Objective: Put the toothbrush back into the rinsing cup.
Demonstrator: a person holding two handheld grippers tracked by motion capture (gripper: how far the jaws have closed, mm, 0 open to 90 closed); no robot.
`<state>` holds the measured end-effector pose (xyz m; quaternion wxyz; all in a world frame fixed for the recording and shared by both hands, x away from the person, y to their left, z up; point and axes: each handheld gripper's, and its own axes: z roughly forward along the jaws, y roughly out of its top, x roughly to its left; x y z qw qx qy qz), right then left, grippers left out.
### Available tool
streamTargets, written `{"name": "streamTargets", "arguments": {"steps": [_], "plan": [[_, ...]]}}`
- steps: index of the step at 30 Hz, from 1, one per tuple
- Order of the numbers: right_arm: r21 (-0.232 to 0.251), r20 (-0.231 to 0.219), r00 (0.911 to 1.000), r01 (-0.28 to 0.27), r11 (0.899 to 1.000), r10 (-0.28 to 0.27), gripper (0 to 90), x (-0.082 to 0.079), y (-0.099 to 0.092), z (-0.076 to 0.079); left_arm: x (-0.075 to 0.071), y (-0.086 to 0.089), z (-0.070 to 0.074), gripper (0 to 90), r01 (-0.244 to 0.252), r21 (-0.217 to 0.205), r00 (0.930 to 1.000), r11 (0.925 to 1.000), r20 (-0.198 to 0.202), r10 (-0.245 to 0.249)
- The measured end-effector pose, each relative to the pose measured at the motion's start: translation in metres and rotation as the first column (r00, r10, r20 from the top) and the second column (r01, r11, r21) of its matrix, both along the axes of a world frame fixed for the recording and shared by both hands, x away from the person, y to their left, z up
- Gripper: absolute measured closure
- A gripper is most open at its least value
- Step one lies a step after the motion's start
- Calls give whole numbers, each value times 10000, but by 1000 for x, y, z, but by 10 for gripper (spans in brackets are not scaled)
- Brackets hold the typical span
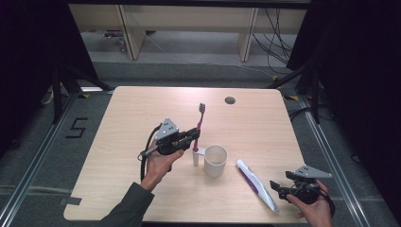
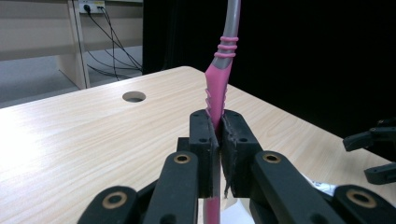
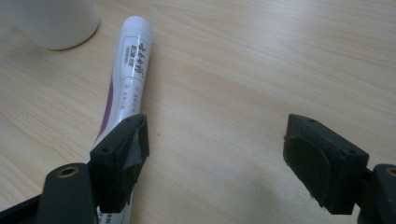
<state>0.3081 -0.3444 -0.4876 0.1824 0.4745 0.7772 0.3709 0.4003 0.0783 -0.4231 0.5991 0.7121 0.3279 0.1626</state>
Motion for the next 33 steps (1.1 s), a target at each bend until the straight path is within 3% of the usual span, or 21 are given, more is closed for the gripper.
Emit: {"name": "streamTargets", "arguments": {"steps": [12, 15, 20, 33], "plan": [[218, -322, 9995, 48, 9997, -41, 235, -1, 3, 0, -6, 1, -17, 825, 222, 358, 9995, 9991, -230, -213], [239, -354, 9994, 59, 9997, -50, 235, -1, 3, 0, -10, 2, -21, 823, 261, 699, 9990, 9972, -371, -236], [196, -319, 9995, 40, 9998, -34, 235, -1, 3, 0, -12, 3, -28, 818, 378, 859, 9980, 9956, -534, -333], [198, -377, 9993, 43, 9998, -35, 235, -1, 3, -1, -14, 1, -34, 788, 568, 1182, 9952, 9914, -863, -468]]}}
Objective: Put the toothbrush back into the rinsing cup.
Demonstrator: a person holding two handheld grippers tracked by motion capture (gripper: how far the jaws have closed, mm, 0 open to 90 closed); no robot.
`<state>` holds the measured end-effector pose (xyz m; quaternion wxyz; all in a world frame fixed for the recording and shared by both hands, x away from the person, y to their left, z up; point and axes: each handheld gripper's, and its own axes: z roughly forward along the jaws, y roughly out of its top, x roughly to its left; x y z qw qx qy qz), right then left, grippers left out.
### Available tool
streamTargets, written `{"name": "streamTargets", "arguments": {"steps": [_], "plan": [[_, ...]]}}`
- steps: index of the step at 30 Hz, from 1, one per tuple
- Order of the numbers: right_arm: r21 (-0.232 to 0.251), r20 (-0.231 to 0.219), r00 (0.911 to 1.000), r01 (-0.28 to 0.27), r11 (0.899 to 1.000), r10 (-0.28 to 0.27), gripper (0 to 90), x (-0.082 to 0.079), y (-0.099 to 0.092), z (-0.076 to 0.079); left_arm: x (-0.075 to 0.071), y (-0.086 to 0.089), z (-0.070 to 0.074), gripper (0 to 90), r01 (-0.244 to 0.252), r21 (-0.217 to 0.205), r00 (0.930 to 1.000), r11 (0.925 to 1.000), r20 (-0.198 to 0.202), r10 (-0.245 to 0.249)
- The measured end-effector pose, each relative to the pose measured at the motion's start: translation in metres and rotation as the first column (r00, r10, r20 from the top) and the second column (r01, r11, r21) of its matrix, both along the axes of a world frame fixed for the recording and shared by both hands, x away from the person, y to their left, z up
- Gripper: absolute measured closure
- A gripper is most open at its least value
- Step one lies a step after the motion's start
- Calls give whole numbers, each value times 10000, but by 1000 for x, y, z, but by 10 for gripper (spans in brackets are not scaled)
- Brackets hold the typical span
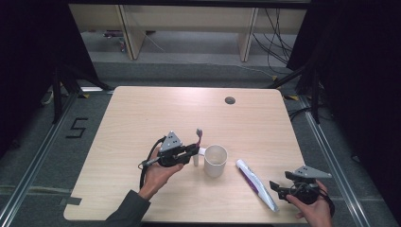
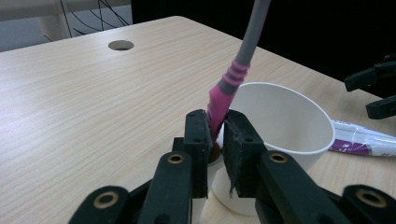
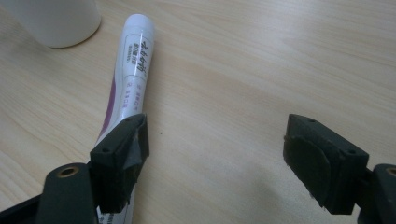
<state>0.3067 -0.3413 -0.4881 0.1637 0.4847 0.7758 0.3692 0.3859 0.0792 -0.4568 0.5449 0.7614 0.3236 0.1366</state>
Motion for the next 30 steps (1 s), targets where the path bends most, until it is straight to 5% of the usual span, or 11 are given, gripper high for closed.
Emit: {"name": "streamTargets", "arguments": {"steps": [8, 10, 19, 30], "plan": [[-14, 5, 10000, 32, 10000, -32, 235, 0, 0, 0, -1, 3, 2, 731, -39, -53, 10000, 10000, -89, 38], [-76, 146, 9999, 2, 10000, -1, 235, 1, 0, 0, -2, 4, 4, 646, -128, -132, 9999, 9998, -74, 127], [31, 107, 9999, -7, 10000, 7, 235, 0, -1, 0, -13, 10, 16, 513, -46, -327, 10000, 9995, -5, 46], [102, 32, 9999, 124, 9999, -124, 235, 0, -1, 1, -34, 19, 10, 378, -42, 349, 9985, 9994, -549, 61]]}}
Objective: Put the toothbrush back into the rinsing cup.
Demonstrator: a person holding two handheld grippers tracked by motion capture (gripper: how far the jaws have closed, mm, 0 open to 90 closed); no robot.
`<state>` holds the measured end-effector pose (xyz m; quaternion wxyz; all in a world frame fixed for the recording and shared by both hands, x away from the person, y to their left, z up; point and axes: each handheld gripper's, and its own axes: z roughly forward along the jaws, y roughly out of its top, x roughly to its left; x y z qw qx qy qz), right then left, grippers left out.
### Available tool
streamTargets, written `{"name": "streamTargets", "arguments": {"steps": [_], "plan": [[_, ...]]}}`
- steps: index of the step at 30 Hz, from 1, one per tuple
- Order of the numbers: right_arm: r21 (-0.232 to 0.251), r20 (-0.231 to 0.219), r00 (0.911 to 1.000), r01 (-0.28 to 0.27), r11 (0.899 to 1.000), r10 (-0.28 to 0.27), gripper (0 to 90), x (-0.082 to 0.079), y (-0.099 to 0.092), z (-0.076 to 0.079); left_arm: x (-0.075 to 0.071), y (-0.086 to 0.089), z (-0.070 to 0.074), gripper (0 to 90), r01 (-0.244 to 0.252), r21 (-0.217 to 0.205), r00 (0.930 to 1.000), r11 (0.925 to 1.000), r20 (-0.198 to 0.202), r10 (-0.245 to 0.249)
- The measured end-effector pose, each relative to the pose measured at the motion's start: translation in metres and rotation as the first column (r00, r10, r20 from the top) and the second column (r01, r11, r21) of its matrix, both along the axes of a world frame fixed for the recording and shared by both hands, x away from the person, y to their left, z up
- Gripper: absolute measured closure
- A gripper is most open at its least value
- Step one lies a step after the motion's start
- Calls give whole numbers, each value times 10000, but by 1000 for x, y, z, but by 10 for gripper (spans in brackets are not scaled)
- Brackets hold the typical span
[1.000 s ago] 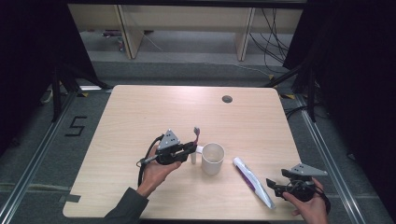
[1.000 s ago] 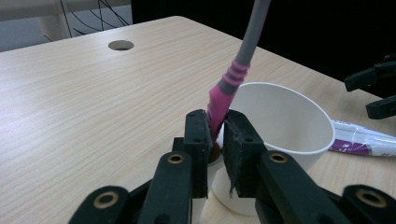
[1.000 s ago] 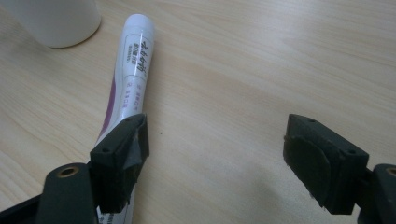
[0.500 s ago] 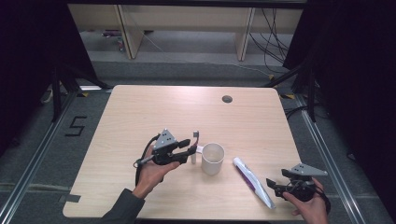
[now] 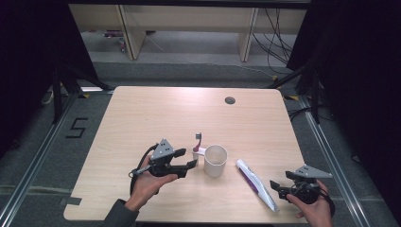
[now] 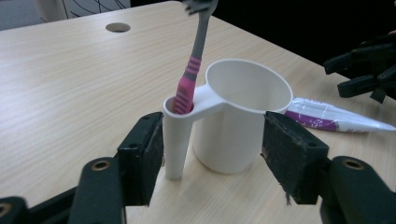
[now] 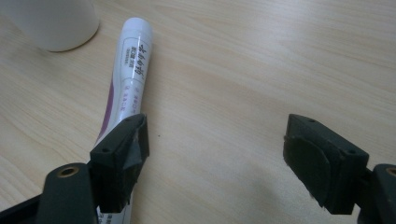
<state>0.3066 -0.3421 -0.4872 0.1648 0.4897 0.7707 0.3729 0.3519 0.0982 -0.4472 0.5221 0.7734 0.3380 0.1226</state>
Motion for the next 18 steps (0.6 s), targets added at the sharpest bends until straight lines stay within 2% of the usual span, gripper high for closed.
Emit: {"name": "streamTargets", "arguments": {"steps": [1, 4, 6, 7, 11, 13, 14, 18], "plan": [[-135, 143, 9999, -75, 9999, 77, 235, 1, -2, 0, -1, 2, -2, 362, 71, -28, 10000, 10000, -45, -71], [-161, 156, 9999, -29, 9999, 32, 235, 1, -1, 0, -5, 6, -5, 343, -60, 108, 9998, 9999, -203, 62], [-149, 159, 9999, -37, 9999, 40, 235, 1, -1, -1, -6, 7, -8, 334, -10, 6, 9998, 10000, -191, 10], [-376, 383, 9991, -178, 9991, 193, 235, 2, -4, 0, -9, 9, -9, 322, -127, 147, 9994, 9998, -323, 132], [-357, 370, 9991, -170, 9992, 183, 235, 3, -4, -1, -12, 14, -12, 308, -216, 263, 9989, 9994, -408, 227], [-240, 260, 9994, -206, 9995, 212, 235, 3, -4, -1, -15, 16, -15, 299, -211, 167, 9985, 9996, -501, 219], [-212, 259, 9995, -201, 9996, 207, 235, 3, -4, -1, -17, 19, -16, 296, -263, 322, 9980, 9991, -568, 281], [-173, 302, 9994, -141, 9997, 147, 235, 4, -6, -2, -22, 21, -19, 285, -354, 372, 9968, 9987, -704, 380]]}}
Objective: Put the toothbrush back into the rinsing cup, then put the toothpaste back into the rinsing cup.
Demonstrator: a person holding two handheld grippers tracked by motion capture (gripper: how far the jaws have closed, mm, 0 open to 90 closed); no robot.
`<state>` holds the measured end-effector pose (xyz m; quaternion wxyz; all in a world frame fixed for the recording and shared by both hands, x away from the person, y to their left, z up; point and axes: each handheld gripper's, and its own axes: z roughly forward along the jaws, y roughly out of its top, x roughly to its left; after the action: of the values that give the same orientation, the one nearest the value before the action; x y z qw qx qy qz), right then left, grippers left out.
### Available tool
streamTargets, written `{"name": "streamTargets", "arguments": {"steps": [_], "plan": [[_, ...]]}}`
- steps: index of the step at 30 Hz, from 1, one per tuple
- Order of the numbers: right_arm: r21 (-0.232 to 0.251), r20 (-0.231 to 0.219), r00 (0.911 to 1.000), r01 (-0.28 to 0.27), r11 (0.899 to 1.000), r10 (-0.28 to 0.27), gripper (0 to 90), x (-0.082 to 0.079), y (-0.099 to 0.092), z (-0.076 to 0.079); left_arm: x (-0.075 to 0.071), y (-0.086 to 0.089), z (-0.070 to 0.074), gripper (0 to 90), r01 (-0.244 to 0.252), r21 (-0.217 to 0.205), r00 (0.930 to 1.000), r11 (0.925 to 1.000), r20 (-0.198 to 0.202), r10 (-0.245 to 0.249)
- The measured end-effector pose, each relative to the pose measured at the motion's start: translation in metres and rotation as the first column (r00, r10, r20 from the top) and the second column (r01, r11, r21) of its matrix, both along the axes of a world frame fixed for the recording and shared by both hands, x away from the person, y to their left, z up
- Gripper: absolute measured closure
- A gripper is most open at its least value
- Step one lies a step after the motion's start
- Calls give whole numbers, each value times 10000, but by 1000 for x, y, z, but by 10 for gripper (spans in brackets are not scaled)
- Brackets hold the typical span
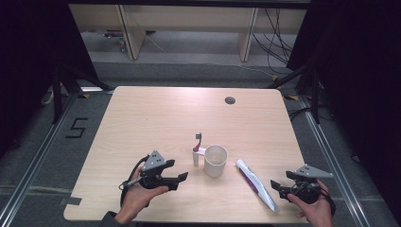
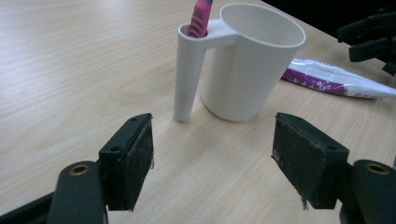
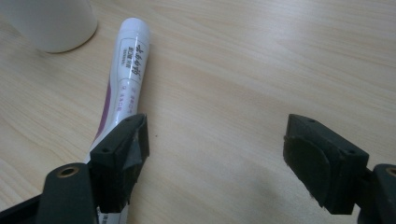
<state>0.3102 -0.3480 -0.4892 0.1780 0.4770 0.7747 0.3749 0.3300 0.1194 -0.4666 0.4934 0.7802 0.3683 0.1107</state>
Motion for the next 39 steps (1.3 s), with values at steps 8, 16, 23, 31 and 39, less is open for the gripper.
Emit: {"name": "streamTargets", "arguments": {"steps": [8, 16, 23, 31, 39], "plan": [[-75, 91, 10000, 24, 10000, -23, 235, 1, -2, -1, -8, 7, -11, 260, -91, 302, 9998, 9995, -187, 96], [-84, 132, 9999, 13, 10000, -12, 235, 1, -1, -1, -15, 14, -18, 243, -288, 467, 9991, 9985, -302, 302], [-43, 105, 9999, 63, 10000, -62, 235, 0, -1, -1, -22, 24, -25, 229, -441, 661, 9979, 9968, -444, 471], [92, 75, 10000, 64, 9999, -65, 236, 0, -1, 0, -29, 26, -28, 229, -460, 730, 9979, 9963, -421, 492], [282, 82, 10000, 17, 9996, -19, 250, -2, 1, 5, -30, 30, -30, 220, -399, 1098, 9980, 9931, -442, 450]]}}
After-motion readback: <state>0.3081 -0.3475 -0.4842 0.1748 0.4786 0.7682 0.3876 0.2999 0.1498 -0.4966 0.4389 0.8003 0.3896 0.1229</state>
